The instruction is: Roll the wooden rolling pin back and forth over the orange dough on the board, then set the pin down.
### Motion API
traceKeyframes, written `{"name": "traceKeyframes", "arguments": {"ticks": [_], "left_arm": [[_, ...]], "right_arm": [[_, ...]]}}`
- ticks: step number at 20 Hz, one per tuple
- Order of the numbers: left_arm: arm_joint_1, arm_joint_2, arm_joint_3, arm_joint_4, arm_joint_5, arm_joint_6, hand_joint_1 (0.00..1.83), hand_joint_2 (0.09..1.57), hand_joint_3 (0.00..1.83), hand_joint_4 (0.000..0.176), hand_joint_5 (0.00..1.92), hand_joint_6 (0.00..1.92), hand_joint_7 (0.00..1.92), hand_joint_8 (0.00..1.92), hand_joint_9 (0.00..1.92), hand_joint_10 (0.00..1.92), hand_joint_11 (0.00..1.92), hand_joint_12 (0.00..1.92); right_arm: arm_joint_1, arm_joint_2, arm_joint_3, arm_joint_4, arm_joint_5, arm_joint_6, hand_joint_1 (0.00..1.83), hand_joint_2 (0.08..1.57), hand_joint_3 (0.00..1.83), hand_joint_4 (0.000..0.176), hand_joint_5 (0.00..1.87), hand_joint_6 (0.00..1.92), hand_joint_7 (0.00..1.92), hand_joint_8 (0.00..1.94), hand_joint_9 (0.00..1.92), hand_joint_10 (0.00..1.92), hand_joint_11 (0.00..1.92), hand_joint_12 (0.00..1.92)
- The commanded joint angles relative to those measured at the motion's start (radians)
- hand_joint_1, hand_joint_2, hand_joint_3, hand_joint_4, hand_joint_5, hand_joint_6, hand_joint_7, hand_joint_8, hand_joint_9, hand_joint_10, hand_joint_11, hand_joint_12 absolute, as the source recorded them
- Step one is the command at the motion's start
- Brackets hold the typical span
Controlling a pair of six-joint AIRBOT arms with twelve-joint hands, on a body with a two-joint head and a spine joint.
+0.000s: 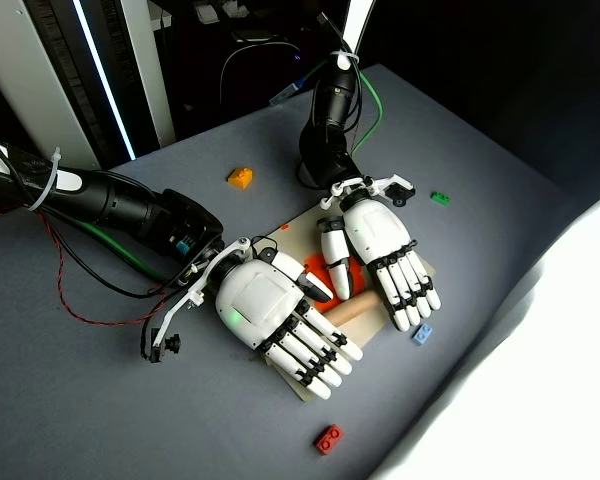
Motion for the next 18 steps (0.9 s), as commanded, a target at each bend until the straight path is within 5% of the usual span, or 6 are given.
{"name": "traceKeyframes", "arguments": {"ticks": [1, 3, 13, 16, 18], "left_arm": [[0.005, 0.008, -0.004, 0.025, -0.083, -0.002, 0.00, 1.54, 0.00, 0.000, 0.25, 0.01, 0.27, 0.01, 0.22, 0.01, 0.00, 0.32], [0.011, 0.012, -0.012, 0.025, -0.084, -0.002, 0.00, 1.54, 0.00, 0.000, 0.30, 0.01, 0.34, 0.01, 0.28, 0.02, 0.00, 0.52], [0.027, 0.022, -0.037, 0.026, -0.107, -0.006, 0.00, 1.55, 0.00, 0.000, 0.32, 0.00, 0.37, 0.00, 0.30, 0.00, 0.00, 0.55], [0.040, 0.027, -0.047, 0.027, -0.121, -0.009, 0.00, 1.55, 0.00, 0.000, 0.28, 0.00, 0.33, 0.00, 0.26, 0.00, 0.00, 0.39], [0.047, 0.030, -0.054, 0.028, -0.129, -0.011, 0.00, 1.55, 0.00, 0.000, 0.30, 0.01, 0.35, 0.01, 0.29, 0.01, 0.00, 0.51]], "right_arm": [[-0.016, 0.002, -0.006, -0.007, 0.033, 0.002, 0.00, 1.53, 0.00, 0.000, 0.36, 0.04, 0.40, 0.03, 0.34, 0.04, 0.00, 0.72], [-0.016, 0.002, -0.011, -0.007, 0.041, -0.002, 0.00, 1.53, 0.00, 0.000, 0.38, 0.02, 0.43, 0.01, 0.37, 0.03, 0.00, 0.76], [-0.033, 0.007, -0.048, -0.007, 0.058, -0.014, 0.00, 1.53, 0.00, 0.000, 0.40, 0.00, 0.42, 0.00, 0.36, 0.00, 0.00, 0.75], [-0.037, 0.008, -0.053, -0.007, 0.059, -0.016, 0.00, 1.53, 0.00, 0.000, 0.43, 0.01, 0.46, 0.01, 0.37, 0.01, 0.00, 0.73], [-0.038, 0.008, -0.056, -0.008, 0.059, -0.019, 0.00, 1.53, 0.00, 0.000, 0.41, 0.00, 0.44, 0.00, 0.37, 0.00, 0.00, 0.73]]}}
